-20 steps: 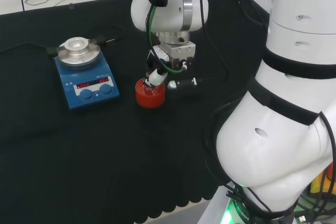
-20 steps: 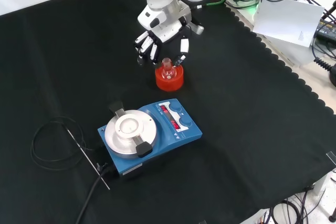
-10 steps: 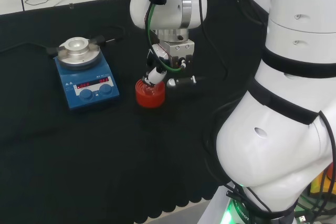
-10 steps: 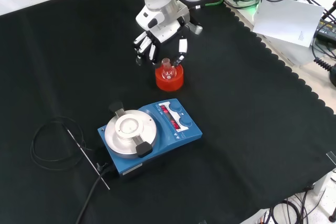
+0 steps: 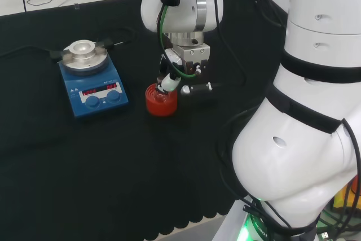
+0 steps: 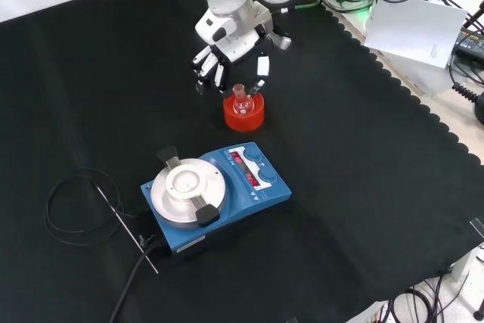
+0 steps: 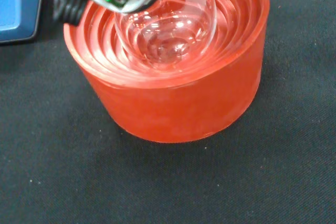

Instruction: Pick up the round-bottom flask.

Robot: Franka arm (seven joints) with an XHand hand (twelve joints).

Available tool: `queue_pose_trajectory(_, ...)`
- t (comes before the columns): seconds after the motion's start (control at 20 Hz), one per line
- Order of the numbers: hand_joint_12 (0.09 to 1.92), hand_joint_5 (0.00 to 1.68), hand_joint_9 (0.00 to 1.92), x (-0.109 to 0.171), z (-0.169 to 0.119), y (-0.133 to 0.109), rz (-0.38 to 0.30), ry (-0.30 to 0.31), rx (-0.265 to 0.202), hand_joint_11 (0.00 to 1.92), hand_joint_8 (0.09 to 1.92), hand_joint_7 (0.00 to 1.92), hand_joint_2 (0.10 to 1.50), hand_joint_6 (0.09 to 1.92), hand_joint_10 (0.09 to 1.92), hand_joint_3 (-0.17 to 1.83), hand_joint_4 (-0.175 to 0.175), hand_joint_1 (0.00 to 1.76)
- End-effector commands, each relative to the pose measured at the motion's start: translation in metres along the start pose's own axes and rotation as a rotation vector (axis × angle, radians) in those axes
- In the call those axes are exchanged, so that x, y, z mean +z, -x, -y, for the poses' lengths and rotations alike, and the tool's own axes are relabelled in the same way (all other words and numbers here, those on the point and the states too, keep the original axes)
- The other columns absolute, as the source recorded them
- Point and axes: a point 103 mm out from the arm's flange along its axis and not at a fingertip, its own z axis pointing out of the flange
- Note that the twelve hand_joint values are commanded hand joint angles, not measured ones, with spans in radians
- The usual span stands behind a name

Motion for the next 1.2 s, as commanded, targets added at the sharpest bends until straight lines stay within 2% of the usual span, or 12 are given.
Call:
queue_pose_trajectory(0.05,1.43,1.11,0.51,-0.003,0.0,-0.002,0.024,0.034,0.007,0.14,0.68,0.28,0.77,0.87,0.66,0.54,0.107,1.08)
queue_pose_trajectory(0.25,1.41,1.12,0.57,-0.008,0.001,-0.002,0.033,0.041,0.013,0.2,0.68,0.33,0.72,0.93,0.63,0.66,0.089,1.1)
queue_pose_trajectory(0.5,1.41,1.13,0.58,-0.023,0.005,0.0,0.016,0.045,0.023,0.21,0.68,0.33,0.7,0.94,0.62,0.71,0.068,1.11)
queue_pose_trajectory(0.75,1.4,1.15,0.59,-0.057,0.013,-0.003,0.056,0.077,0.02,0.21,0.68,0.33,0.68,0.93,0.62,0.74,0.044,1.12)
queue_pose_trajectory(0.95,1.4,1.15,0.59,-0.086,0.016,-0.01,0.076,0.104,0.022,0.2,0.67,0.33,0.67,0.93,0.62,0.74,0.042,1.12)
queue_pose_trajectory(1.2,1.4,1.15,0.58,-0.111,0.011,-0.022,0.1,0.099,0.007,0.19,0.67,0.32,0.67,0.93,0.61,0.75,0.044,1.12)
